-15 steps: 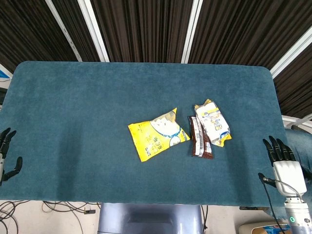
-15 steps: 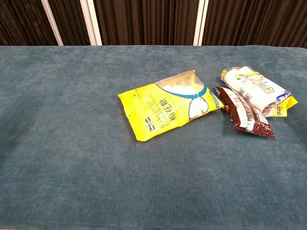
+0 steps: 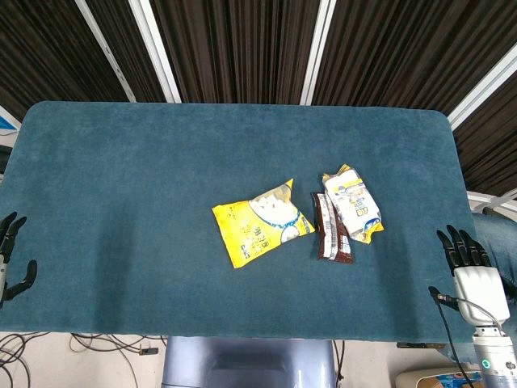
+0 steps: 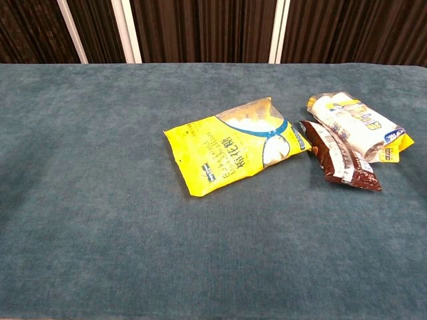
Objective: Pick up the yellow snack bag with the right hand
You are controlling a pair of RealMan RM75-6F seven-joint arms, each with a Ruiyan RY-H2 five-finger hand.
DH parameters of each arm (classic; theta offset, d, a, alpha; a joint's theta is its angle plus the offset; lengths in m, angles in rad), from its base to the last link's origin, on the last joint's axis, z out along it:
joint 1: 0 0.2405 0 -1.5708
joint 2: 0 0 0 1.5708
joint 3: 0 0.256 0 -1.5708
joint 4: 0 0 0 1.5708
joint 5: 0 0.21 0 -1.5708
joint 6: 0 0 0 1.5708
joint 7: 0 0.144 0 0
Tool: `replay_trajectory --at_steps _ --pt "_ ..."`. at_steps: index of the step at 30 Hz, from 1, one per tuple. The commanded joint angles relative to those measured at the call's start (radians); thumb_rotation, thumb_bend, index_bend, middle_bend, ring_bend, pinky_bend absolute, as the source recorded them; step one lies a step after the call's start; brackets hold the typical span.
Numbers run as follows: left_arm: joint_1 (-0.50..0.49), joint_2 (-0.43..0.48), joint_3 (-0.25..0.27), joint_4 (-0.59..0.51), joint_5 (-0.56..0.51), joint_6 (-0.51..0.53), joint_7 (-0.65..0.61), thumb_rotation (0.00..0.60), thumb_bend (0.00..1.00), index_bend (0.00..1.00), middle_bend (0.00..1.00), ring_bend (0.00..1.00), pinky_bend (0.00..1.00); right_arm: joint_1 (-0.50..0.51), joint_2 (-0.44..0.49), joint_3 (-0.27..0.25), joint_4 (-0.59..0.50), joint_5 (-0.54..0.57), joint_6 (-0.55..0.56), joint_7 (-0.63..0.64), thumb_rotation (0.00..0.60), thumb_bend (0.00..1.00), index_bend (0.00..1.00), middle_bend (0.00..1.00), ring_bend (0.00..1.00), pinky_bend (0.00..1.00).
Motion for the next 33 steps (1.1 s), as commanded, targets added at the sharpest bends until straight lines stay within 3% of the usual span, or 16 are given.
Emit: replay_trajectory --at_steps 1,22,27,33 --pt "0.0 -0.001 -0.001 0.002 0.0 0.001 -0.001 0.6 0.47 0.02 0.0 0.03 0.01 0.001 0.0 0.0 0.003 0.0 -0.002 0.002 0.6 0.16 0.0 0.0 0.0 0.16" --pt "0.003 0.002 -0.005 0.001 0.001 0.008 -0.029 0.6 0.47 0.02 0.0 0.03 0.01 0.039 0.023 -0.01 0.011 -0.031 -0.058 0.086 0.6 0.16 0.0 0.0 0.0 0.16" --pt "-0.001 0.005 -0.003 -0.004 0.003 0.0 -0.025 0.6 0.47 0.02 0.0 0.03 0.01 0.133 0.09 0.033 -0.026 -0.035 -0.159 0.118 0.6 0.16 0.0 0.0 0.0 0.16" --pt "0.0 0.007 -0.002 -0.005 0.0 -0.003 -0.03 0.6 0.47 0.02 0.0 0.03 0.01 0.268 0.144 0.094 -0.121 -0.006 -0.32 0.041 0.6 0.16 0.0 0.0 0.0 0.16"
